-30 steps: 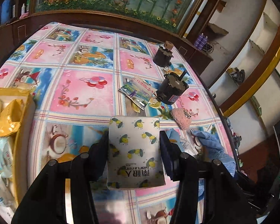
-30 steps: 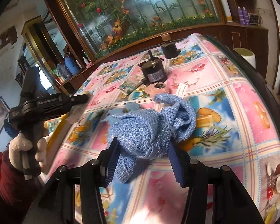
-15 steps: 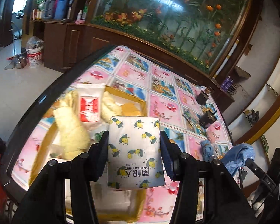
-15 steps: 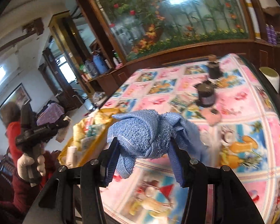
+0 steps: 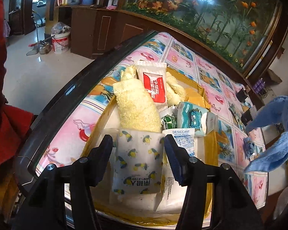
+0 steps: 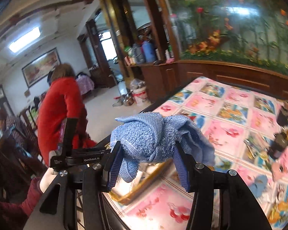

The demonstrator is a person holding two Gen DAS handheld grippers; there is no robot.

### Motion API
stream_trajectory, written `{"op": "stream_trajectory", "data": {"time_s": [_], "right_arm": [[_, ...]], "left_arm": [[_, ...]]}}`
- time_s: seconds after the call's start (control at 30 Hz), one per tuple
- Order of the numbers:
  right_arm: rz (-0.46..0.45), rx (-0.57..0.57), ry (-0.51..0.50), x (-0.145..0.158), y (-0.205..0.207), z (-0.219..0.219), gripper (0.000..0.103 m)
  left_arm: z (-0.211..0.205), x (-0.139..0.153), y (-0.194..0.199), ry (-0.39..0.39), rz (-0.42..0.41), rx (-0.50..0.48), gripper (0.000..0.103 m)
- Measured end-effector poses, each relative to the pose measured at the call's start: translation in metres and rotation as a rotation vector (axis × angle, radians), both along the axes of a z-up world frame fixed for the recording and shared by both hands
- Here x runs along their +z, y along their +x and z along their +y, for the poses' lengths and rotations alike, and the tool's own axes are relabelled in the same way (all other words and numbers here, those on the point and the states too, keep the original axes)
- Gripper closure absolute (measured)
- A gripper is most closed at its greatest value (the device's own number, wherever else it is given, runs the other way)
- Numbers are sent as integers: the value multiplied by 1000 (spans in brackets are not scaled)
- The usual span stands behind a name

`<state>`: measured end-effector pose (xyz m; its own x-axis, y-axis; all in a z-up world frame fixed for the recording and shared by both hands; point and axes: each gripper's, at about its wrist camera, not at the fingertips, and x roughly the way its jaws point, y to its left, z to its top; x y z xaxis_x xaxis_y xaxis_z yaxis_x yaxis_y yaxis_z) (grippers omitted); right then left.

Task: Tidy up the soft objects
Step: 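Carry the tissue pack and blue towel into the tray and open both grippers, then move both open grippers from the tray back over the table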

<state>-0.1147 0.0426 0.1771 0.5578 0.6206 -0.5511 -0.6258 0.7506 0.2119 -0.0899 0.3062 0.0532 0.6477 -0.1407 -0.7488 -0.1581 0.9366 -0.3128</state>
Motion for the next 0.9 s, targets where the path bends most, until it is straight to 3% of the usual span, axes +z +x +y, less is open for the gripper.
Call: {"op": "stream_trajectory", "data": {"time_s": [0.17, 0.27, 0.33, 0.43, 0.57, 0.73, 0.9], "right_arm": [[60, 145, -147, -35, 16, 72, 51], [161, 226, -217, -66, 31, 107, 51], [229, 223, -265, -87, 45, 121, 51], [291, 154, -302, -111, 67, 124, 51], [341, 90, -288, -123, 79, 112, 46], [304, 103, -209, -102, 66, 90, 42], [230, 81, -145, -74, 40, 66, 35]], "left_arm": [[26, 14, -22, -76, -76, 52, 39], [36, 20, -32, -86, -104, 67, 36], [37, 23, -38, -70, -116, 71, 36], [32, 29, -45, 10, -143, 81, 36], [15, 38, -49, 198, -180, 123, 29], [-6, 45, -49, 370, -202, 176, 23], [-23, 49, -48, 440, -193, 178, 23]]}}
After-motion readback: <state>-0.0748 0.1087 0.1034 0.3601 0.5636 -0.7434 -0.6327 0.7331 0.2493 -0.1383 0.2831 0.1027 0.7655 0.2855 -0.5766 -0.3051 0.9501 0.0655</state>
